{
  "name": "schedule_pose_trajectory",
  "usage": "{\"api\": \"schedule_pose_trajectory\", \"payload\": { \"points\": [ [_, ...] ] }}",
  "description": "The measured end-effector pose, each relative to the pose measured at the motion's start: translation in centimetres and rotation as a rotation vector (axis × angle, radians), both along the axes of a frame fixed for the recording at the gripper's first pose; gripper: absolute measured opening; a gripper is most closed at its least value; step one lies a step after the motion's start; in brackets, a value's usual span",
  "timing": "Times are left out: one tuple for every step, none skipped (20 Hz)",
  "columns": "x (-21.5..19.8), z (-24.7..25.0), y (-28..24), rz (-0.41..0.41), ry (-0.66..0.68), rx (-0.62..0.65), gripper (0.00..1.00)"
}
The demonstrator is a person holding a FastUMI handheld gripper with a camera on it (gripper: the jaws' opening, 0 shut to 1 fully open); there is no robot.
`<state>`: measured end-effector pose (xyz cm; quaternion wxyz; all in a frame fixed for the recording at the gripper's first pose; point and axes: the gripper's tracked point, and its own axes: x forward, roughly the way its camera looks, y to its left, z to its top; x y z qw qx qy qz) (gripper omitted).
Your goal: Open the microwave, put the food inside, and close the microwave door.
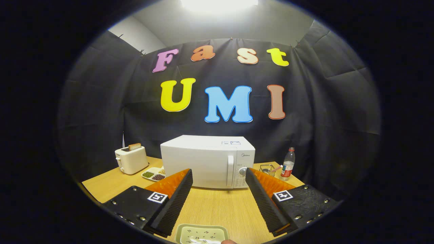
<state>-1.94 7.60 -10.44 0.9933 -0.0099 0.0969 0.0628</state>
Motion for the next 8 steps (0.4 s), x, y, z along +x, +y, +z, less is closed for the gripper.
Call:
{"api": "schedule_pose_trajectory", "payload": {
  "points": [
    [-0.1, 0.1, 0.1, -0.001, 0.002, 0.005, 0.98],
    [-0.2, 0.0, 0.3, -0.002, 0.005, 0.009, 0.98],
    [-0.2, -0.1, 0.6, 0.002, 0.011, 0.009, 0.98],
    [-0.3, 0.1, 0.9, 0.007, 0.008, 0.008, 0.98],
    [-0.3, 0.4, 1.1, 0.009, 0.000, 0.003, 0.98],
    [-0.3, 0.8, 1.3, 0.014, -0.011, 0.000, 0.98],
    [-0.4, 1.2, 1.6, 0.019, -0.022, -0.003, 0.98],
    [-0.4, 1.6, 1.9, 0.023, -0.032, -0.006, 0.98]
  ]
}}
